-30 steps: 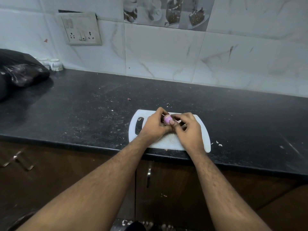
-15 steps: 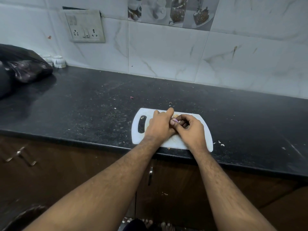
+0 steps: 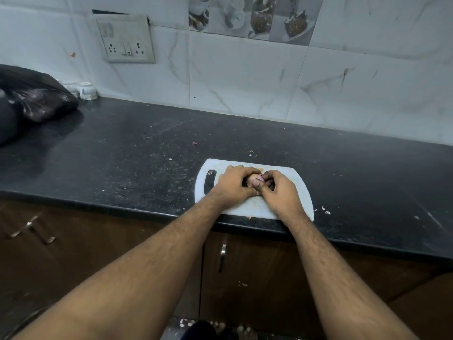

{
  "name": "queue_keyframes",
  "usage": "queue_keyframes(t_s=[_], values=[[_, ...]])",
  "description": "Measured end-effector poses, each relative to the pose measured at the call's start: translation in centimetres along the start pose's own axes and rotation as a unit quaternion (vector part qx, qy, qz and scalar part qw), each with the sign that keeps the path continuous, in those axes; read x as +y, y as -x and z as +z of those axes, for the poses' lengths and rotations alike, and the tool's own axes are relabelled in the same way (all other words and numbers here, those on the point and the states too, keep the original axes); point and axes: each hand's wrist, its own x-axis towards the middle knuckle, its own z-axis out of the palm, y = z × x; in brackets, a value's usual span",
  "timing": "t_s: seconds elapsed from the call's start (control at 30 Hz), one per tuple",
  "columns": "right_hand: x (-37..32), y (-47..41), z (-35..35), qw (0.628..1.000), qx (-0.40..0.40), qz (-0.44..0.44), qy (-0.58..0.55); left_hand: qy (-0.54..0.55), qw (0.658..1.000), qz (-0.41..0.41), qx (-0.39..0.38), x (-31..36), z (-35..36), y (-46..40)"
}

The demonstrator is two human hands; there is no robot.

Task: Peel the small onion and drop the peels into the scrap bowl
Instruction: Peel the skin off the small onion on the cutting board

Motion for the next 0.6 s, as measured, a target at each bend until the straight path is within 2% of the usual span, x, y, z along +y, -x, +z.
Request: queue_keyframes(t_s=[0.17, 0.47, 0.6], values=[[-0.05, 0.04, -0.04, 1.000, -0.013, -0.013, -0.004, -0.015, 1.000, 0.000, 0.018, 0.24, 0.13, 0.13], [0.14, -0.02, 0.53, 0.986, -0.050, -0.063, 0.143, 0.023, 0.999, 0.005, 0.029, 0.49, 0.03, 0.40], [-0.05, 0.07, 0.68, 0.982, -0.056, -0.081, 0.163, 0.019, 0.999, 0.002, 0.031, 0.75, 0.09, 0.47]])
